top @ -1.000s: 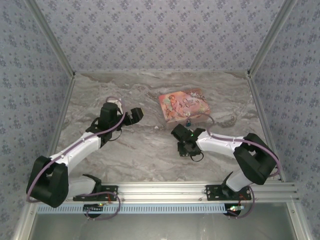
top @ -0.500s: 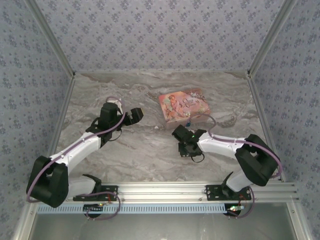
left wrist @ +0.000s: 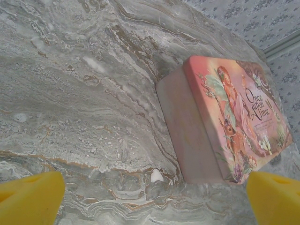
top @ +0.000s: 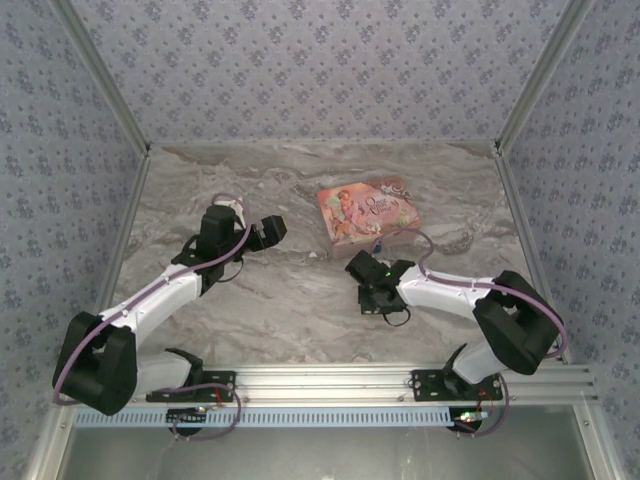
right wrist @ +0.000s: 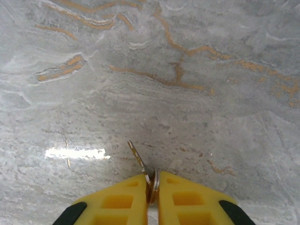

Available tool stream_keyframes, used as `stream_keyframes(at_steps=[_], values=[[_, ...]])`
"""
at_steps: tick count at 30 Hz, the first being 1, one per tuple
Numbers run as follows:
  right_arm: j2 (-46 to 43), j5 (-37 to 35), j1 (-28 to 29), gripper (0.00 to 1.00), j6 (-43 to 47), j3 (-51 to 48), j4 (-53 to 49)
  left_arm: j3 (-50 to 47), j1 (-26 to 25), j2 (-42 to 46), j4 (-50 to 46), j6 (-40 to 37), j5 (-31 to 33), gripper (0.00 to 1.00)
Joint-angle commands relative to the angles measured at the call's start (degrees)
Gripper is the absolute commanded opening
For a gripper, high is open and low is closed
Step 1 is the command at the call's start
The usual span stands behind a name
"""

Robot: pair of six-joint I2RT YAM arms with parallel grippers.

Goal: Unlock the padlock with the key

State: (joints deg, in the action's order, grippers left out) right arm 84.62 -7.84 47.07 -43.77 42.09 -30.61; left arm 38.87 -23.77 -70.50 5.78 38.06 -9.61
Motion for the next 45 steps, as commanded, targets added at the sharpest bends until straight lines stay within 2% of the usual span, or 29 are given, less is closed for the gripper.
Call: stream_keyframes(at_steps=[1,6,9,15,21,26,32,34,38,45], values=[[-0.57,-0.27,0.54,0.12,-0.40,-1.54,-4.11,1.90,-0.33,0.71,-0.27,-0.18,0.49,0.99],[-1.34,-2.03,0.43,0.09,1.49,-0.98,-4.11,2.04,-0.48,0.80,-0.11,0.29,0.22,0.99],[-1.39,-2.78,0.43,0.00,3.17,-0.50,-4.11,2.08,-0.51,0.93,-0.08,0.63,0.08,0.99],[-4.10,-6.64,0.53,0.00,7.21,0.24,-1.69,2.72,-0.58,1.59,-0.74,2.23,-0.39,1.00],[-12.79,-13.60,0.64,0.00,20.55,0.46,4.89,7.02,-0.58,1.20,-2.22,7.62,-3.93,0.99],[-20.74,-19.92,0.62,0.00,36.79,-0.76,17.37,12.01,-1.52,0.80,-2.69,12.70,-7.13,0.97],[-26.08,-20.24,0.56,0.00,61.53,-1.49,35.82,17.40,-3.94,0.46,-2.88,19.99,-8.58,0.91],[-26.67,-18.89,0.31,0.00,67.58,-1.15,39.96,19.24,-5.08,0.12,-2.73,21.41,-8.82,0.84],[-26.27,-16.79,0.12,0.00,75.14,1.88,42.14,22.31,-7.52,-0.49,-1.08,22.67,-9.55,0.74],[-26.16,-15.37,0.22,0.00,80.08,4.40,43.03,26.90,-12.79,-3.17,-0.05,22.56,-9.02,0.64]])
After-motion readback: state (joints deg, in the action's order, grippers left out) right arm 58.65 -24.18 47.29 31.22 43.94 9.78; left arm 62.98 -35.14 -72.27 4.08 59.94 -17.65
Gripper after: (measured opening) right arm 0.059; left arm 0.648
